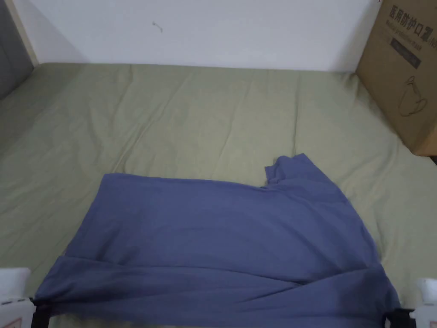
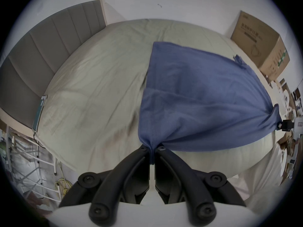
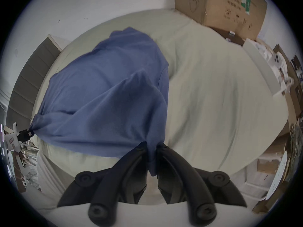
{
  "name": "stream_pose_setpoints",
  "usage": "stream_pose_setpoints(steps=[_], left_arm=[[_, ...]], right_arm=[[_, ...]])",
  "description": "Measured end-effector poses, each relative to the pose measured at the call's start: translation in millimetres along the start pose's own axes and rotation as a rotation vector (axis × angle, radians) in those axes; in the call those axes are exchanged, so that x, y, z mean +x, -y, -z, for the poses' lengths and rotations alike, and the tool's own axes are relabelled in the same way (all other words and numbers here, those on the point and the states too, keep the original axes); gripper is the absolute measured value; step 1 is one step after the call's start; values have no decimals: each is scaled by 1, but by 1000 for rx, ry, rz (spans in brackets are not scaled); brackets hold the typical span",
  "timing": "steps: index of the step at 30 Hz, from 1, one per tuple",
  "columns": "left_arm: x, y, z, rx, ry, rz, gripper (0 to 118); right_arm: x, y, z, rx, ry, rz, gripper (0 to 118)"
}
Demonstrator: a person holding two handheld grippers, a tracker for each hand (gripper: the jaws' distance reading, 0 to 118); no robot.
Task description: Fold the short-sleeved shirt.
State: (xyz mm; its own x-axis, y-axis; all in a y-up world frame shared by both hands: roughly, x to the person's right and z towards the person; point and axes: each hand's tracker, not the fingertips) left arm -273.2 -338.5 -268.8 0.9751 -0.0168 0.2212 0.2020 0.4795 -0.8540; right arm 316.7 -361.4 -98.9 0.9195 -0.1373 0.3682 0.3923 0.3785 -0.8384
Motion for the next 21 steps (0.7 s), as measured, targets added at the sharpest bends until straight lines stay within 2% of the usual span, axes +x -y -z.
stream_pose_setpoints(steps=[1,2,3,4,5,8,9,10,11,12,13,14,17,21], left_arm=[[0,5,3,-2,-3,0,16],[0,7,4,-6,-18,-14,38],[0,6,5,-39,-64,-30,66],[-1,5,3,-37,-55,-45,88],[-3,4,-4,5,-7,-82,90],[-4,-10,-21,78,41,-105,88],[0,-16,-27,94,46,-90,84],[6,-21,-33,133,54,-78,68],[12,-26,-37,166,67,-66,46],[19,-32,-39,175,61,-48,20],[27,-34,-38,191,54,-38,0],[34,-36,-31,185,53,-23,0],[50,-36,-1,97,68,-2,0],[56,-42,11,92,115,-31,0]], right_arm=[[-2,9,3,1,-5,0,10],[-2,13,5,3,-8,5,16],[-4,15,5,-9,30,9,37],[-4,15,4,-16,86,8,69],[-7,14,-1,2,111,4,80],[-13,4,-28,86,88,-17,79],[-16,-1,-37,115,85,-15,79],[-21,-5,-47,156,58,-13,74],[-26,-9,-54,189,31,-9,62],[-31,-12,-59,213,22,-2,40],[-39,-15,-61,223,24,2,6],[-45,-17,-57,213,27,4,1],[-53,-19,-30,146,-42,10,0],[-56,-39,-10,129,-52,49,0]])
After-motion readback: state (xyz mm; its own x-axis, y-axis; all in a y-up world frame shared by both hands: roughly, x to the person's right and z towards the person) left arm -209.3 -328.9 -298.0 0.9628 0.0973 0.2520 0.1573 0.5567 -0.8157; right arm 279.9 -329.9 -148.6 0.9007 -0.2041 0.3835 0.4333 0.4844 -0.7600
